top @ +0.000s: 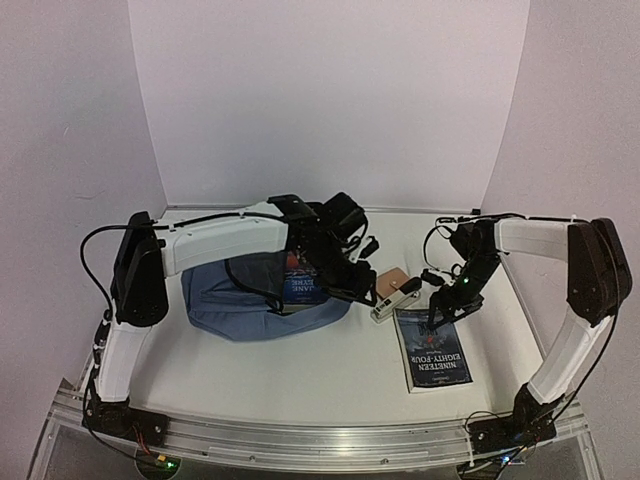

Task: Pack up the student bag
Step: Move the book to the center of the board, then pick up the book from the center of the board.

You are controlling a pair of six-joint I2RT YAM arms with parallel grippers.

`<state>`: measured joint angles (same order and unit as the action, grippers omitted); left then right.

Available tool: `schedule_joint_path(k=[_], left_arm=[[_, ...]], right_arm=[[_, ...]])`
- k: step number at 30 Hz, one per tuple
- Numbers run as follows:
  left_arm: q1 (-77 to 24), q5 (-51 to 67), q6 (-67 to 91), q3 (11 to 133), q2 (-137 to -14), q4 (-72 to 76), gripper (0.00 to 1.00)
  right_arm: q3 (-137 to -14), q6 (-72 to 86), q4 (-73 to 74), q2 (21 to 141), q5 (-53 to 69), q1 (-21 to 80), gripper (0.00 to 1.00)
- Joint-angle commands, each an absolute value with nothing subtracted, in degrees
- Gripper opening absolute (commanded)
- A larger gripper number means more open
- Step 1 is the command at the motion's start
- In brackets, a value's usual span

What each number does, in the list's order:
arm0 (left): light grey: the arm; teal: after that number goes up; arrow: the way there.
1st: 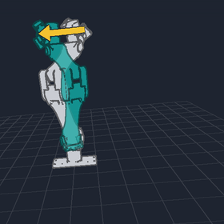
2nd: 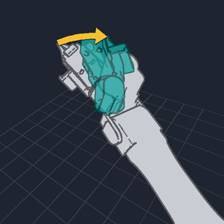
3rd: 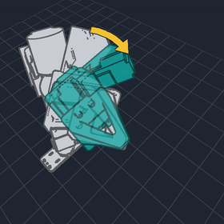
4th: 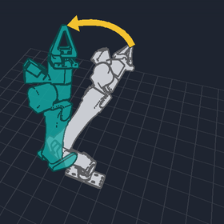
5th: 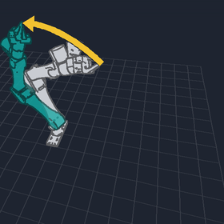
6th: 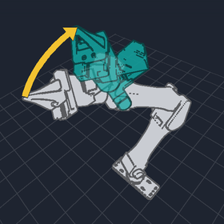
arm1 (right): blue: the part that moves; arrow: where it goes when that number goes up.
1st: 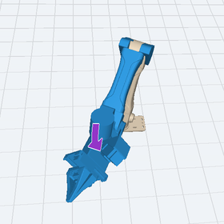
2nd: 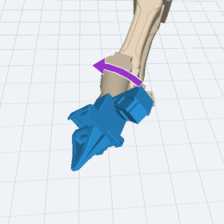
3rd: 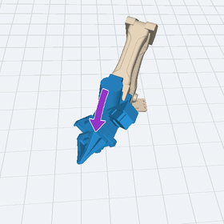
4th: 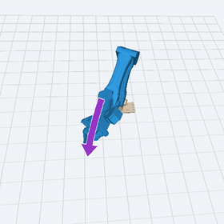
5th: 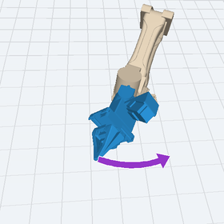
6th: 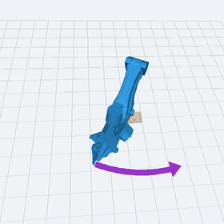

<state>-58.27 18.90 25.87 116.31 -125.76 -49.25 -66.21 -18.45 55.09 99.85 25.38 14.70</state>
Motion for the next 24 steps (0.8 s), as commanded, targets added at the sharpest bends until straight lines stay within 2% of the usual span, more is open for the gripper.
schedule_joint_path(k=[1, 11, 17, 24], left_arm=[[-60.8, 20.1, 29.1, 112.4, -124.1, -43.1, 0.59], [-62.3, 15.9, 36.9, 109.3, -124.2, -34.5, 0.63], [-63.4, 18.0, 37.0, 120.0, -131.9, -36.9, 0.64], [-63.4, 22.0, 40.3, 118.3, -134.5, -30.5, 0.63]], right_arm=[[-70.9, -15.4, 63.2, 97.7, 29.1, 12.0, 0.85], [-79.2, -15.5, 71.7, 106.0, 37.2, -3.8, 0.91], [-82.4, -16.8, 75.7, 113.9, 44.1, -5.4, 0.92], [-78.6, -13.7, 71.6, 115.8, 46.2, -5.4, 0.9]])
